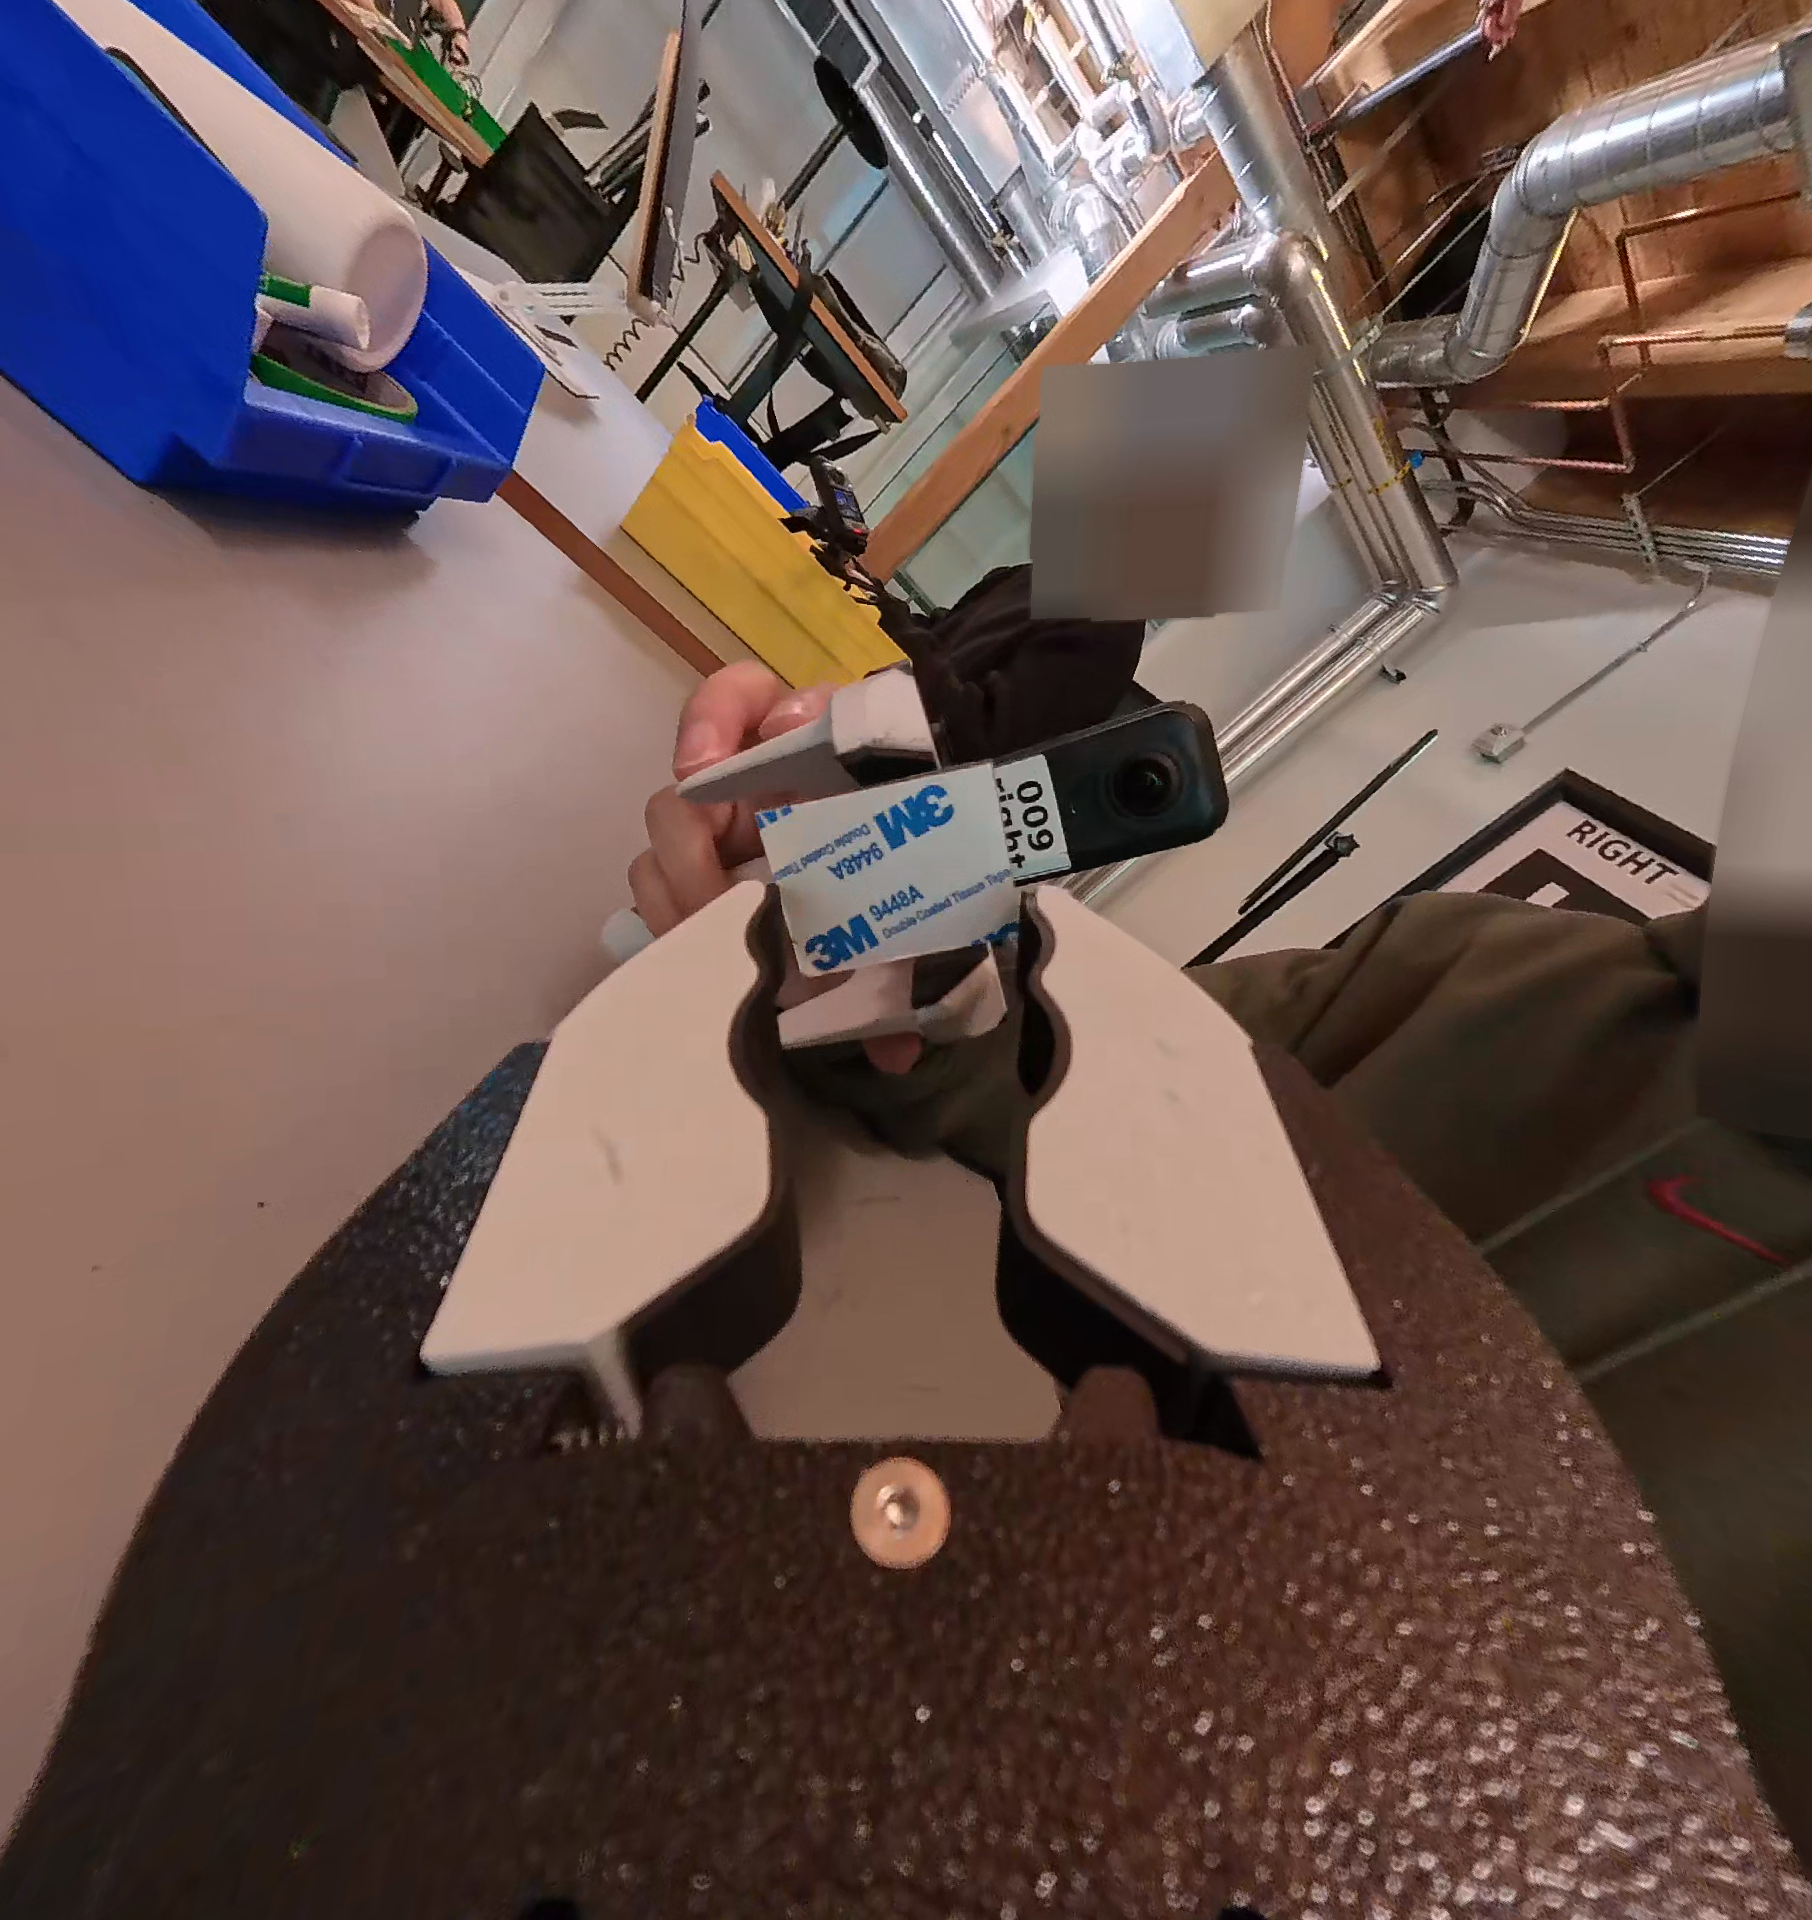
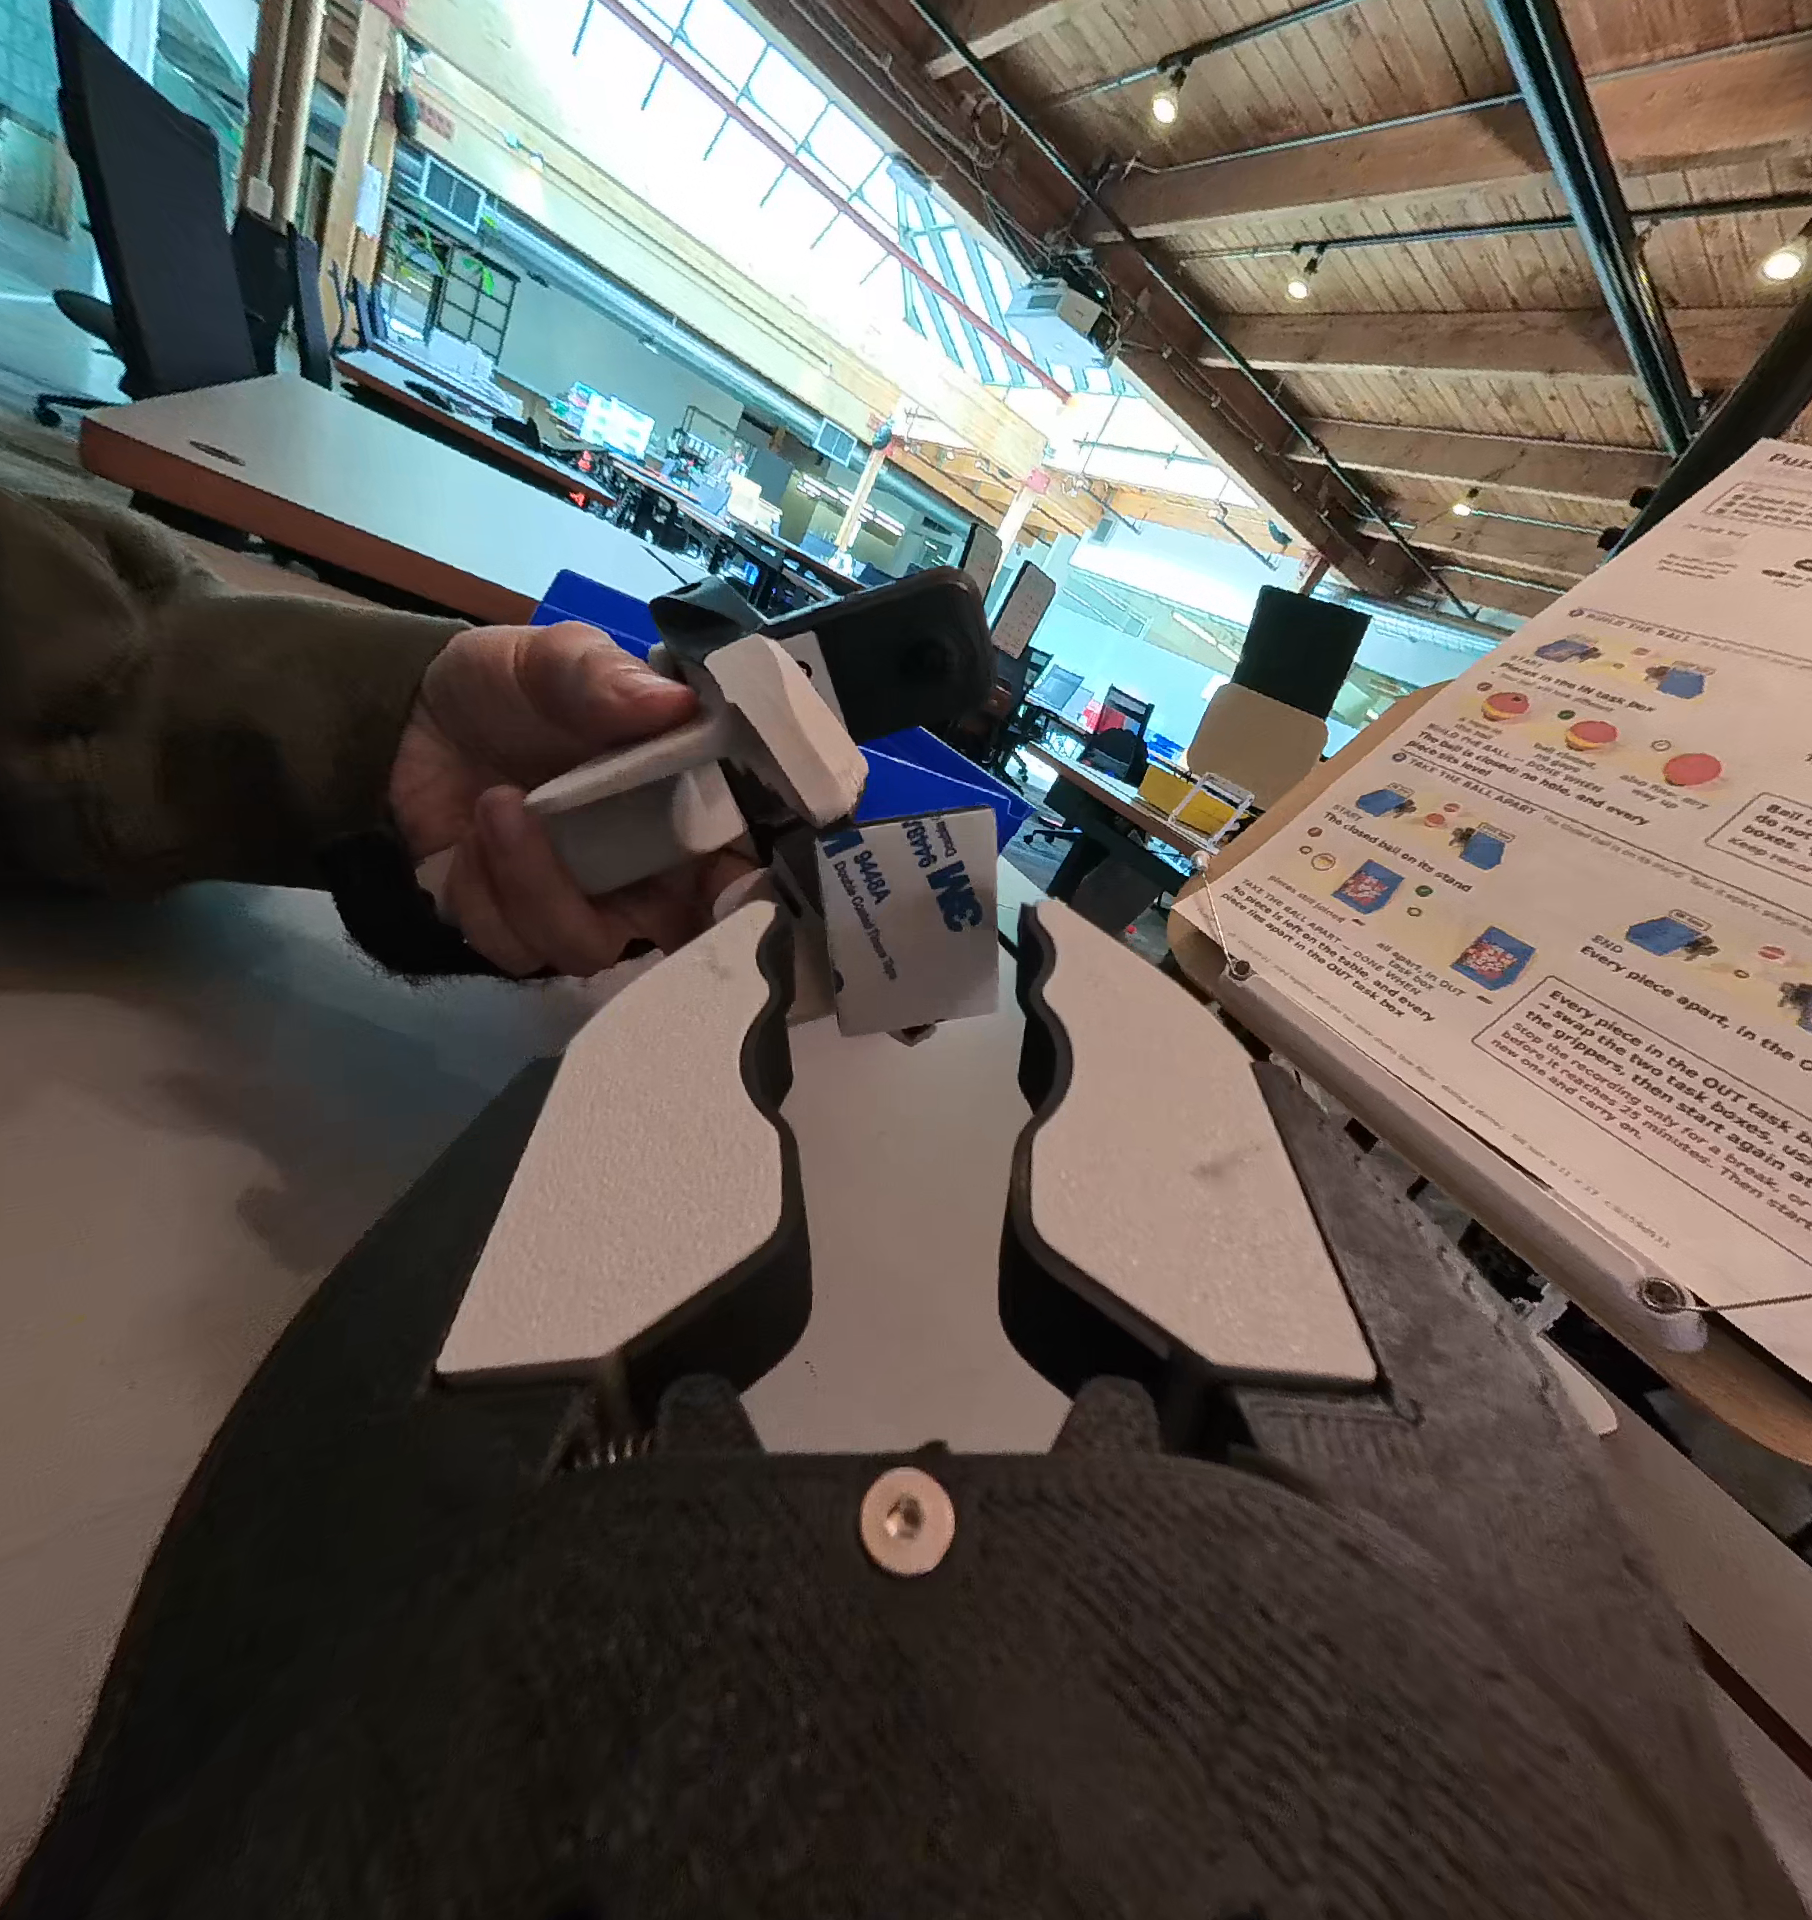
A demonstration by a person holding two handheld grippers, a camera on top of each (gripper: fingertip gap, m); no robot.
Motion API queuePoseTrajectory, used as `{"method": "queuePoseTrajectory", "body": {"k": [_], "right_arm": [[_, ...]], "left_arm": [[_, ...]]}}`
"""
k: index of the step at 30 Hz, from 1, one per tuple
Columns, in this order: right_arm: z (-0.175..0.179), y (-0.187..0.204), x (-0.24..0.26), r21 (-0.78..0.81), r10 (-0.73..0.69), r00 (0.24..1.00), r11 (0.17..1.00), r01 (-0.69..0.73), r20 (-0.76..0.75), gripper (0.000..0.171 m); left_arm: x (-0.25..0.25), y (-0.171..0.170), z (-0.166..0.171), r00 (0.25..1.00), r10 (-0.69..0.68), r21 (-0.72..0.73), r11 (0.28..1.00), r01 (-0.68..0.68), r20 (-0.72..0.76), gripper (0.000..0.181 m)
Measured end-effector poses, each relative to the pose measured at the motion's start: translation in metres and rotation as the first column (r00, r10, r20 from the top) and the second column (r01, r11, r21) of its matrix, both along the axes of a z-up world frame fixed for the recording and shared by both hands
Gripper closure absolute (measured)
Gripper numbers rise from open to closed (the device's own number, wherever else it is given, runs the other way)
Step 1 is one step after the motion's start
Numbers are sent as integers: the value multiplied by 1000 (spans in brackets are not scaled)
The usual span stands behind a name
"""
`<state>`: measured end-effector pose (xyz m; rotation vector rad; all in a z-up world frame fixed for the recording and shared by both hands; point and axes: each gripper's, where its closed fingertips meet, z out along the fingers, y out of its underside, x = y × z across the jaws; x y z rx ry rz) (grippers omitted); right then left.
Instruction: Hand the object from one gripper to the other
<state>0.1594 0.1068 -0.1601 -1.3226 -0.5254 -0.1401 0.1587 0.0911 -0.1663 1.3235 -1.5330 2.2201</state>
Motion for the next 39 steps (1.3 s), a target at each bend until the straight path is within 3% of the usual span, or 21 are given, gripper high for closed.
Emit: {"method": "queuePoseTrajectory", "body": {"k": [1,7,9,11,13,16,18,19,22,26,33,37,39], "right_arm": [[-2,1,0,-7,1,1000,1000,-1,1,131],[-5,2,0,-53,27,999,998,-30,-42,139],[-4,3,3,-82,54,986,994,-67,-158,137],[-3,5,9,-122,102,917,979,-161,-385,140],[-3,5,17,-125,154,758,947,-297,-634,140],[-2,4,36,-31,178,453,908,-417,-874,140],[-8,4,39,-19,165,343,880,-474,-925,140],[-10,4,34,-23,168,318,854,-520,-933,140],[-19,1,17,-89,150,323,781,-619,-934,140],[-35,-4,3,-227,101,411,704,-673,-906,140],[-45,-2,4,-243,51,380,689,-683,-923,139],[-41,-1,7,-222,65,376,710,-668,-924,139],[-35,3,14,-226,82,443,769,-598,-893,115]], "left_arm": [[0,-1,-1,1000,-4,2,1000,4,-2,139],[1,-4,-4,1000,-2,32,999,1,11,138],[5,0,-2,996,53,99,993,-60,72,135],[8,5,-3,973,120,260,951,-170,197,131],[10,11,-5,924,154,445,841,-308,349,121],[18,20,-14,818,120,645,554,-526,563,114],[23,20,-14,725,49,662,372,-651,687,112],[23,15,-17,695,-3,660,316,-682,719,111],[26,4,-31,704,-100,704,229,-672,703,109],[27,7,-35,681,-177,703,125,-700,710,118],[24,1,-45,697,-251,736,130,-664,672,139],[27,6,-38,713,-170,733,162,-661,680,140],[28,14,-29,729,-50,717,236,-656,683,140]]}}
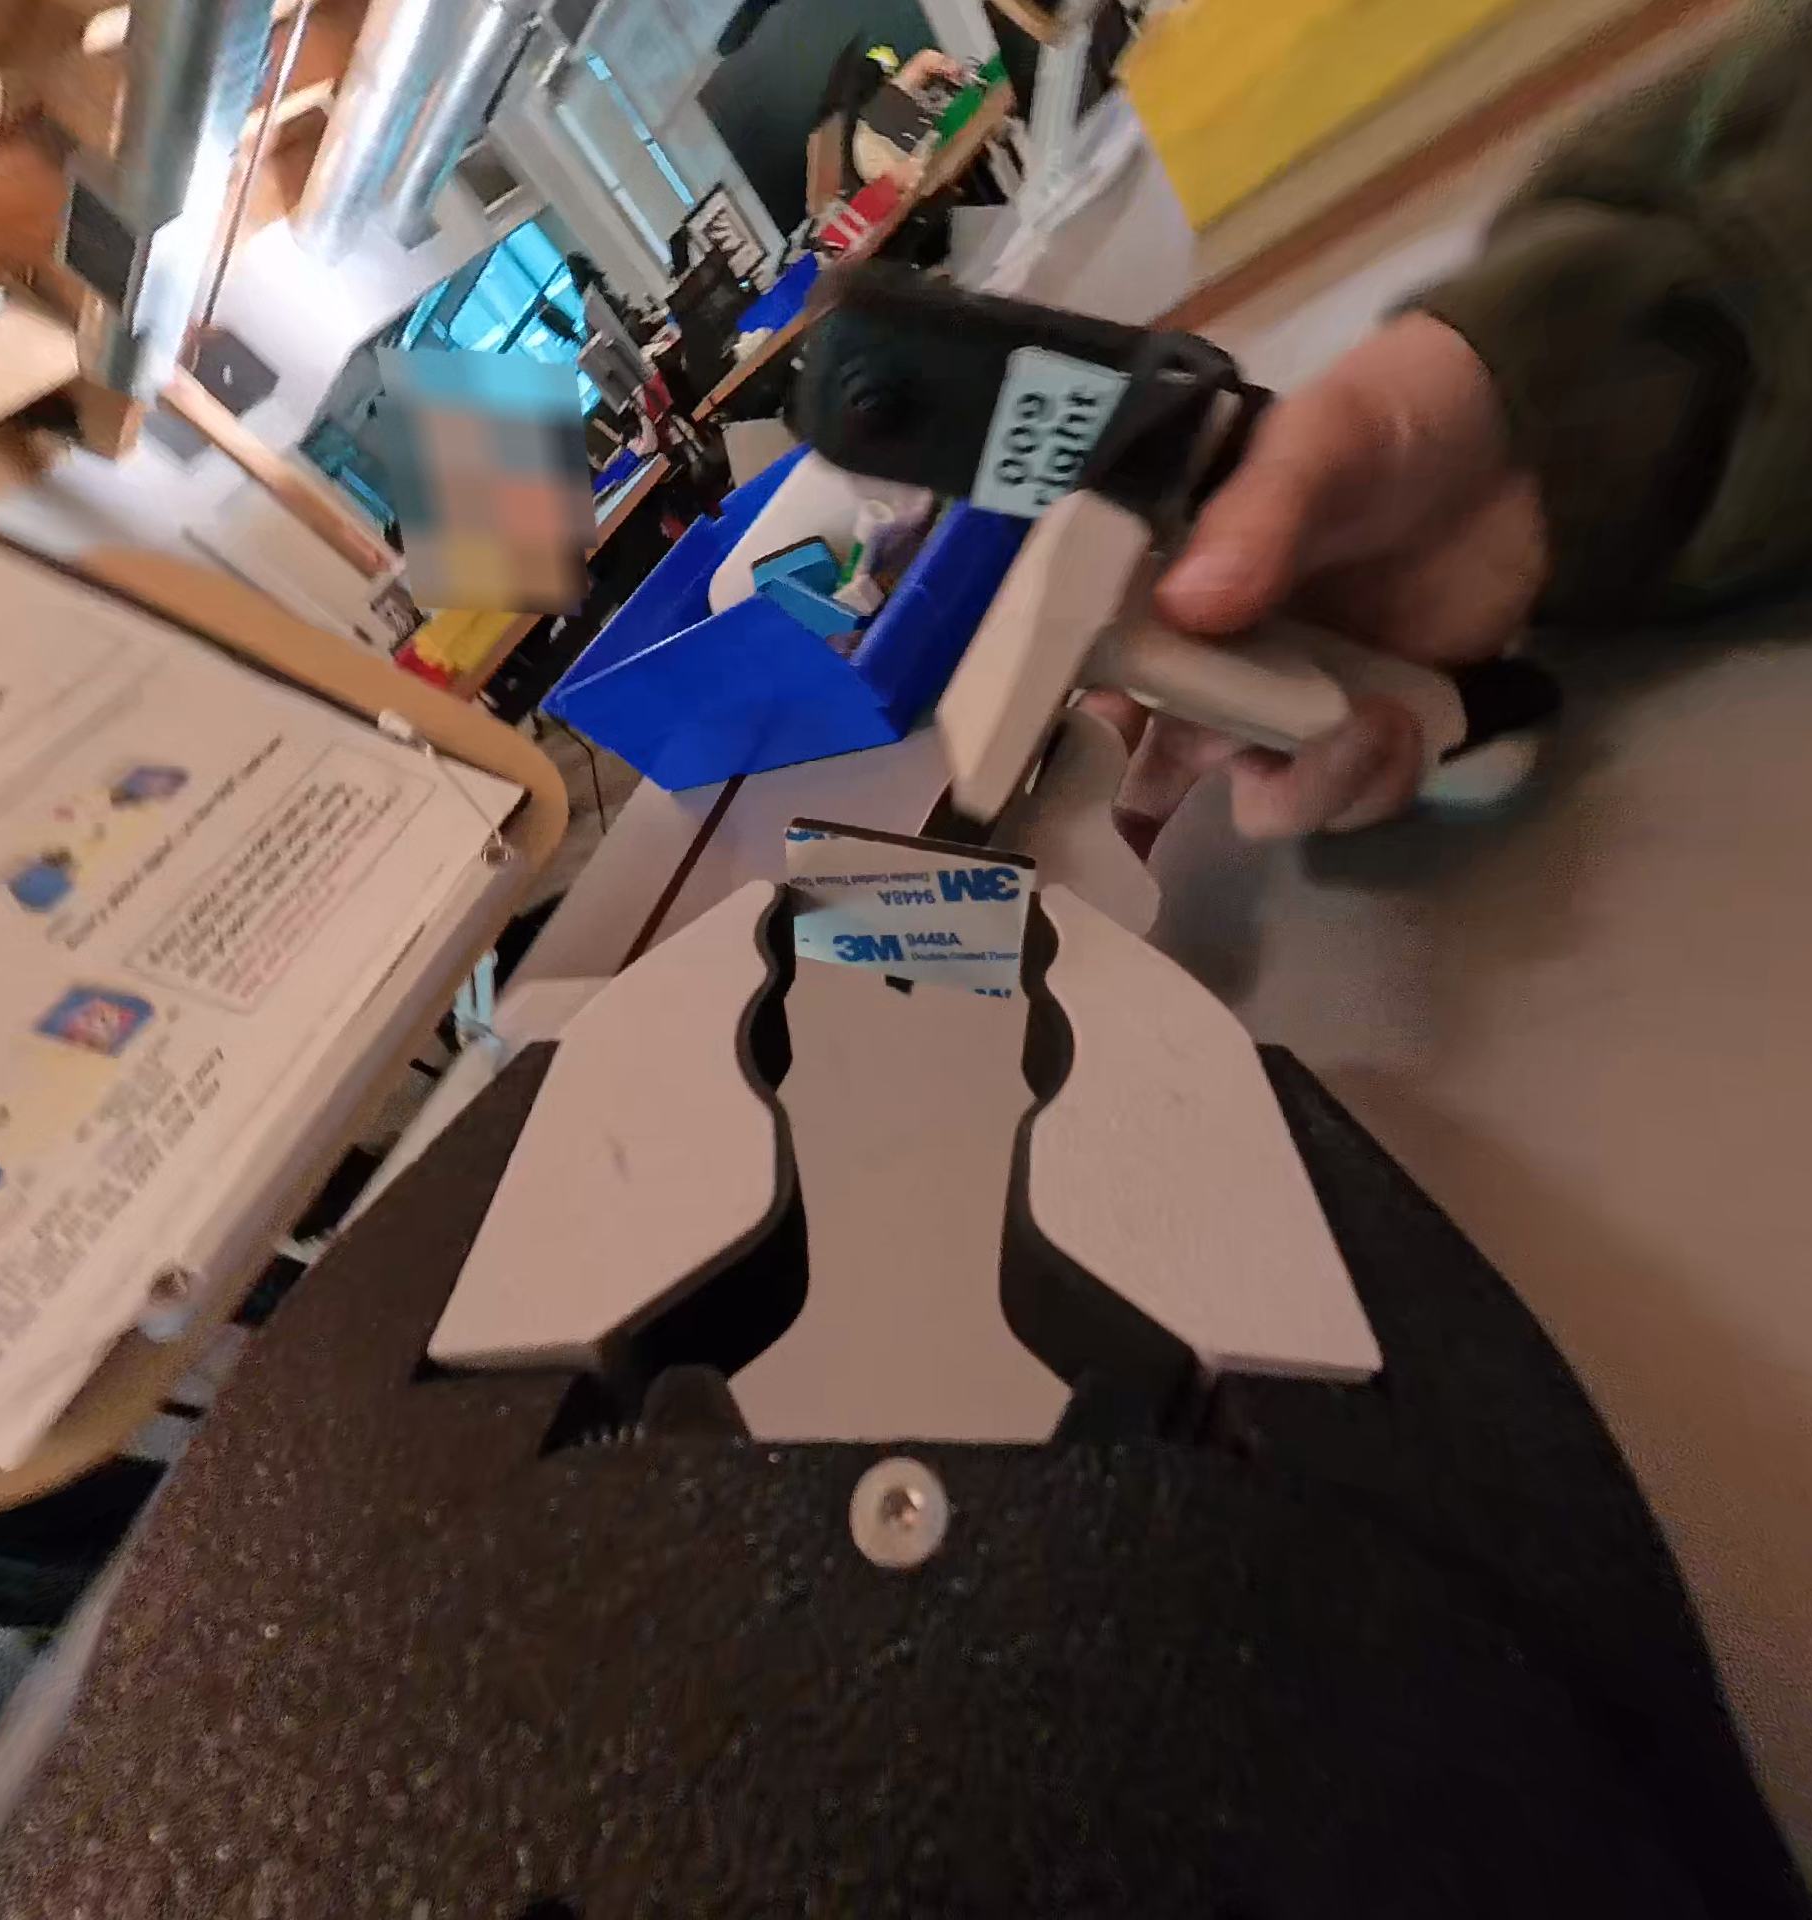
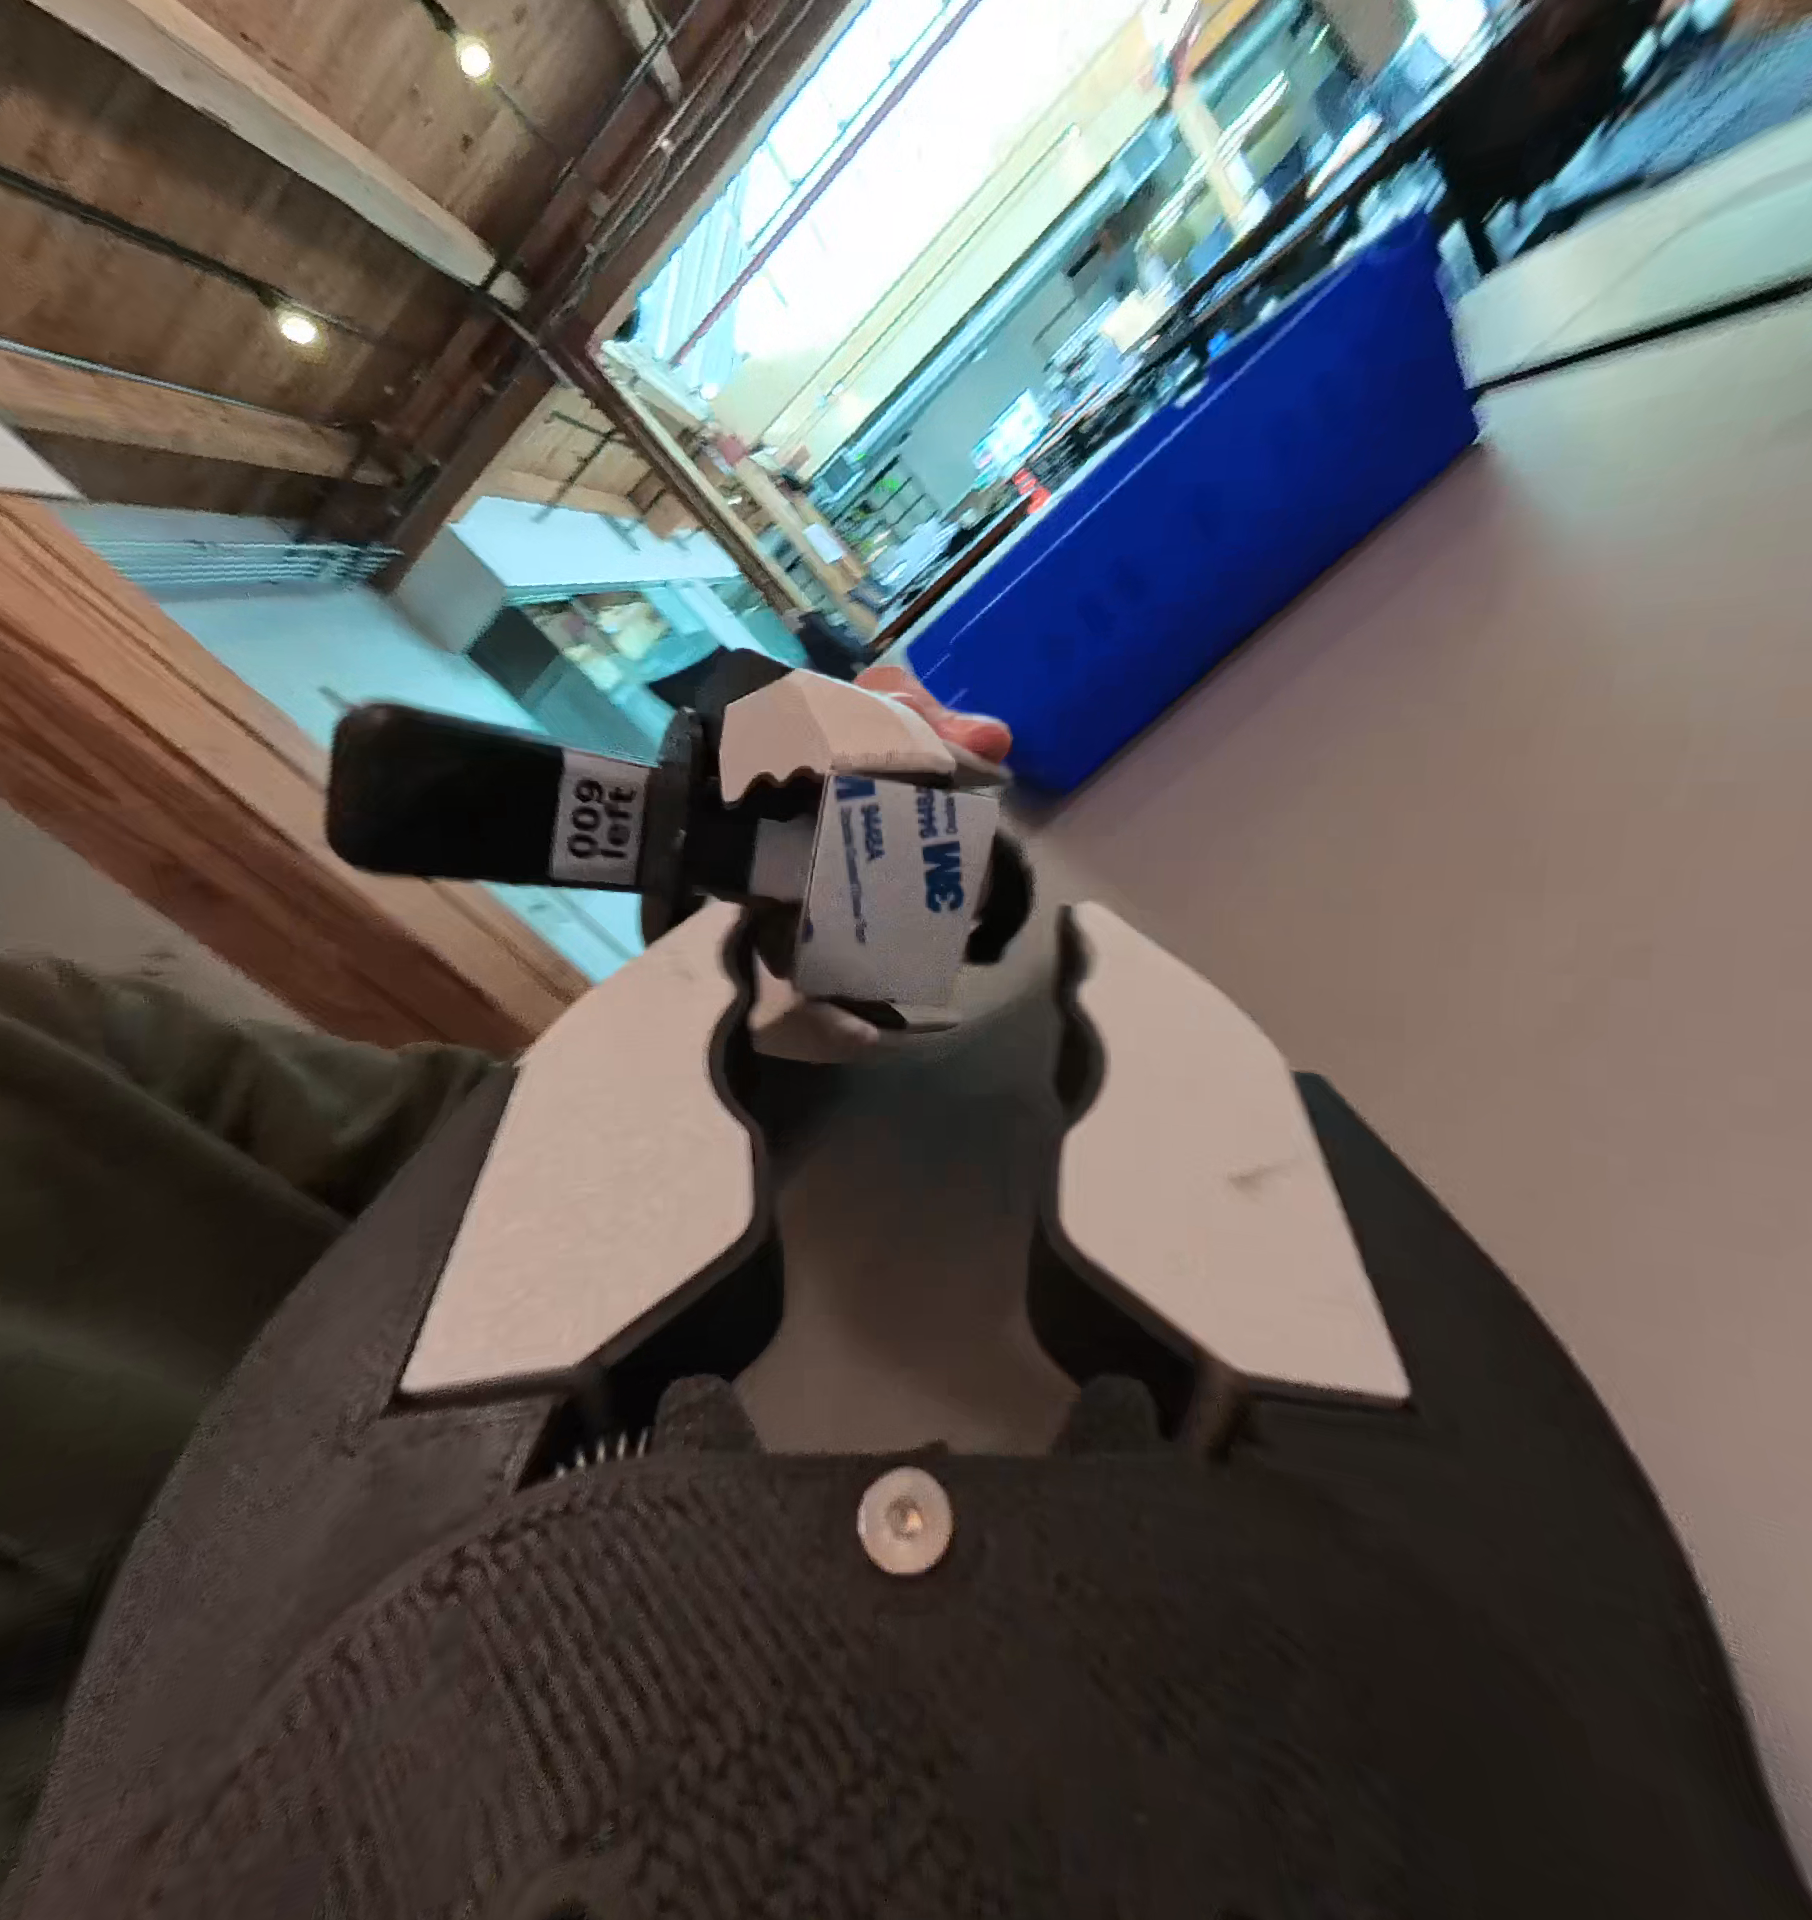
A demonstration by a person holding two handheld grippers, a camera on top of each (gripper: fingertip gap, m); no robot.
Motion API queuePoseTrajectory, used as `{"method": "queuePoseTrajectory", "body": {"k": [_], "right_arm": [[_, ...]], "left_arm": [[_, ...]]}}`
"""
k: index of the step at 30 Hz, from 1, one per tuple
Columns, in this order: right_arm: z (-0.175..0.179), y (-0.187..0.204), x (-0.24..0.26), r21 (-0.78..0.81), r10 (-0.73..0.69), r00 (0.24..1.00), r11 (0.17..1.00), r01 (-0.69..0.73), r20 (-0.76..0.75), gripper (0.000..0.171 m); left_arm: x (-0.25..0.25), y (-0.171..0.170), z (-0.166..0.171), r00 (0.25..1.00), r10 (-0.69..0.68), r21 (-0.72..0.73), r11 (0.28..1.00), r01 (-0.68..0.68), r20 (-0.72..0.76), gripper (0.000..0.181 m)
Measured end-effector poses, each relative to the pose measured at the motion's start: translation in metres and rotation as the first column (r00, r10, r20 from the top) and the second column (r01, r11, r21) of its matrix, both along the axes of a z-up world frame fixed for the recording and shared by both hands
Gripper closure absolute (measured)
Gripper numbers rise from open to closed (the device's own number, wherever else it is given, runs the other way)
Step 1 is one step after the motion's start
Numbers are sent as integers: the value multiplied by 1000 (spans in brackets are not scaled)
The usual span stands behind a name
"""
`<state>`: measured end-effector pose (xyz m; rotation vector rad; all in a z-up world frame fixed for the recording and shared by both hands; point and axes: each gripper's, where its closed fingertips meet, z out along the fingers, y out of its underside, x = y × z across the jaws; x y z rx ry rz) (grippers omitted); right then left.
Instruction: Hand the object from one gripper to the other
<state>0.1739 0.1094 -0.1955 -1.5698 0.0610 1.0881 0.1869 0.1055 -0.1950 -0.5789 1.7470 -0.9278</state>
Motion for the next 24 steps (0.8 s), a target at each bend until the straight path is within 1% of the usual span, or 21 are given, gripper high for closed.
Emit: {"method": "queuePoseTrajectory", "body": {"k": [1,2,3,4,5,7,8,9,11,13,14,15,17,18,19,20,22,23,24], "right_arm": [[4,1,5,37,-49,997,998,46,60,103],[7,0,9,86,-95,986,993,84,135,99],[11,-2,11,140,-137,965,984,107,224,95],[13,-3,13,195,-185,928,973,126,323,89],[15,-4,15,249,-245,876,957,149,416,83],[19,-6,15,367,-349,748,918,150,565,82],[19,-6,13,414,-388,680,900,136,622,83],[18,-6,11,449,-419,609,887,114,674,84],[16,-6,5,509,-476,455,859,55,753,89],[13,-6,-2,555,-521,319,832,-16,791,94],[11,-6,-5,565,-535,266,824,-46,802,99],[10,-5,-9,567,-540,231,820,-71,809,103],[6,-6,-16,559,-531,203,821,-116,823,104],[3,-6,-19,548,-521,192,825,-139,832,107],[1,-6,-21,544,-518,178,824,-159,837,110],[0,-7,-23,539,-513,171,824,-177,841,119],[-2,-7,-24,530,-507,159,828,-183,847,128],[-4,-8,-25,517,-491,168,833,-196,855,137],[-4,-8,-25,514,-485,180,836,-192,856,140]], "left_arm": [[0,6,4,1000,21,-81,996,-23,-19,140],[0,11,6,998,20,-168,985,-29,-53,140],[-3,11,6,994,-19,-266,964,-10,-106,140],[-5,10,7,985,-73,-372,928,10,-156,140],[-7,10,8,973,-122,-477,879,15,-194,140],[-12,5,11,939,-251,-656,753,37,-236,140],[-14,4,14,923,-302,-724,689,38,-239,140],[-15,3,15,909,-339,-774,633,29,-243,140],[-17,1,13,876,-401,-830,558,3,-267,140],[-19,-3,8,840,-451,-851,524,-26,-303,140],[-20,-6,5,820,-473,-857,514,-39,-321,140],[-24,-11,2,787,-517,-862,505,-38,-337,140],[-31,-21,-6,722,-577,-862,505,-52,-381,140],[-31,-23,-8,712,-583,-860,507,-57,-390,140],[-31,-24,-9,709,-588,-862,503,-58,-390,140],[-30,-24,-9,707,-591,-867,494,-64,-389,140],[-30,-23,-9,704,-595,-876,476,-80,-388,140],[-29,-22,-8,707,-596,-883,463,-84,-380,140],[-29,-22,-8,706,-599,-886,454,-89,-378,140]]}}
